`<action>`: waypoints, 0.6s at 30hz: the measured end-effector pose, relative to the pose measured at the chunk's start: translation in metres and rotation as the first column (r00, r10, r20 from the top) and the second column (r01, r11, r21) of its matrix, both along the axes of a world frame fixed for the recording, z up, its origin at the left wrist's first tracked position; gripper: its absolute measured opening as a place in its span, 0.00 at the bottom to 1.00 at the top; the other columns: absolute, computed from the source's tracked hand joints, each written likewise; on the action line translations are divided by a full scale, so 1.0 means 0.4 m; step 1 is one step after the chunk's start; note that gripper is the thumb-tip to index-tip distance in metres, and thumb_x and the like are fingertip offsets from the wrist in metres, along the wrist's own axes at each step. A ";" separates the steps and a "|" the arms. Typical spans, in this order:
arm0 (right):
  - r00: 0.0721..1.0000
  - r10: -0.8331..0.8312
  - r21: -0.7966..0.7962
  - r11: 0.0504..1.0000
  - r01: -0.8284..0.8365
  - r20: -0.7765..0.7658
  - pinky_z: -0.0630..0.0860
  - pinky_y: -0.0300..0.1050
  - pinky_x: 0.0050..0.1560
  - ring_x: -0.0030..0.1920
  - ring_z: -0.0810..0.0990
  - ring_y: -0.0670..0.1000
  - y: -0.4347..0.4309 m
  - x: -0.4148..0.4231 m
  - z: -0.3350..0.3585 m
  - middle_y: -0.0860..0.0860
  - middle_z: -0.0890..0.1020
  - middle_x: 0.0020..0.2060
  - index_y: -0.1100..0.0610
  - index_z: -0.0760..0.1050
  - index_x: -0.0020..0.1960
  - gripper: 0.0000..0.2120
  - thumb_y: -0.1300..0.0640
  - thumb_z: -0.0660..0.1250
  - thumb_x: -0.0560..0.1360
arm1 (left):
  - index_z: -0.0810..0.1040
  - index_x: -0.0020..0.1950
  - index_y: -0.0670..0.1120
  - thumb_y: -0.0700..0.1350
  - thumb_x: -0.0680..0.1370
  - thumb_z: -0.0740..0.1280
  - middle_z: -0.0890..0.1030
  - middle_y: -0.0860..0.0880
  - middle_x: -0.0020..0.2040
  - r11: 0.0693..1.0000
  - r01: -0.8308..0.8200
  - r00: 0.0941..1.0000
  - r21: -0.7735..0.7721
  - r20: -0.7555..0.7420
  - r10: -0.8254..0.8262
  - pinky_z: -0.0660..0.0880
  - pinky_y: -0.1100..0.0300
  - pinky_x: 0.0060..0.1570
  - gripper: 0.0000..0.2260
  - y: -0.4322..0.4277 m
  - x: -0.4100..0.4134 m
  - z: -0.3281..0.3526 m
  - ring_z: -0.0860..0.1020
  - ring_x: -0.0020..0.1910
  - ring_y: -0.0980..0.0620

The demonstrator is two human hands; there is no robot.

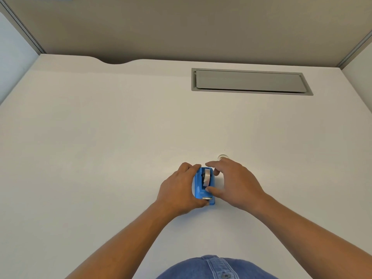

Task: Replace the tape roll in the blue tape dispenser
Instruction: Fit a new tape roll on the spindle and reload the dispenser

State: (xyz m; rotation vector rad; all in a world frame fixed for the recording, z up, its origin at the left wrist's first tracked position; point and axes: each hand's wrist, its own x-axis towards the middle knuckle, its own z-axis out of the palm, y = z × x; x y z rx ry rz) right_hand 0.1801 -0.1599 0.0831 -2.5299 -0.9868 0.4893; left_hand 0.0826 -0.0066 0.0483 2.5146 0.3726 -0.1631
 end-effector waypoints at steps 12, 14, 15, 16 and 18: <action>0.990 0.030 0.043 0.998 -0.036 0.141 0.67 0.36 0.35 0.38 0.74 0.46 0.006 -0.050 0.008 0.46 0.80 0.44 0.48 0.81 0.54 0.12 0.49 0.69 0.72 | 0.65 0.68 0.55 0.64 0.61 0.75 0.73 0.54 0.60 1.000 0.014 1.000 0.005 0.000 -0.014 0.73 0.61 0.42 0.40 -0.006 0.002 0.004 0.72 0.45 0.56; 0.986 0.038 0.022 0.999 -0.042 0.160 0.72 0.40 0.38 0.41 0.76 0.48 0.011 -0.052 0.010 0.46 0.79 0.46 0.49 0.80 0.56 0.13 0.50 0.70 0.71 | 0.66 0.68 0.54 0.64 0.61 0.75 0.73 0.54 0.60 1.000 0.015 1.000 0.011 -0.001 -0.015 0.73 0.61 0.42 0.39 -0.008 0.003 0.007 0.73 0.45 0.56; 0.985 0.037 0.016 0.999 -0.040 0.166 0.74 0.42 0.40 0.43 0.77 0.49 0.014 -0.052 0.010 0.46 0.78 0.47 0.49 0.79 0.56 0.14 0.50 0.70 0.71 | 0.66 0.68 0.54 0.64 0.62 0.75 0.73 0.54 0.60 1.000 0.015 1.000 0.013 -0.001 -0.015 0.73 0.61 0.42 0.39 -0.009 0.004 0.008 0.73 0.45 0.55; 0.985 0.032 0.013 0.999 -0.035 0.172 0.74 0.42 0.40 0.44 0.77 0.49 0.016 -0.051 0.010 0.46 0.78 0.48 0.49 0.79 0.57 0.15 0.51 0.70 0.72 | 0.66 0.68 0.54 0.64 0.62 0.75 0.73 0.54 0.60 1.000 0.016 1.000 0.014 -0.003 -0.016 0.73 0.61 0.42 0.39 -0.010 0.005 0.009 0.74 0.45 0.55; 0.982 0.029 0.007 1.000 -0.031 0.188 0.74 0.42 0.42 0.46 0.78 0.50 0.018 -0.048 0.009 0.47 0.79 0.49 0.49 0.78 0.60 0.15 0.51 0.68 0.74 | 0.66 0.68 0.55 0.64 0.62 0.75 0.73 0.54 0.60 1.000 0.020 1.000 0.016 -0.007 -0.020 0.74 0.60 0.42 0.38 -0.012 0.005 0.010 0.75 0.46 0.54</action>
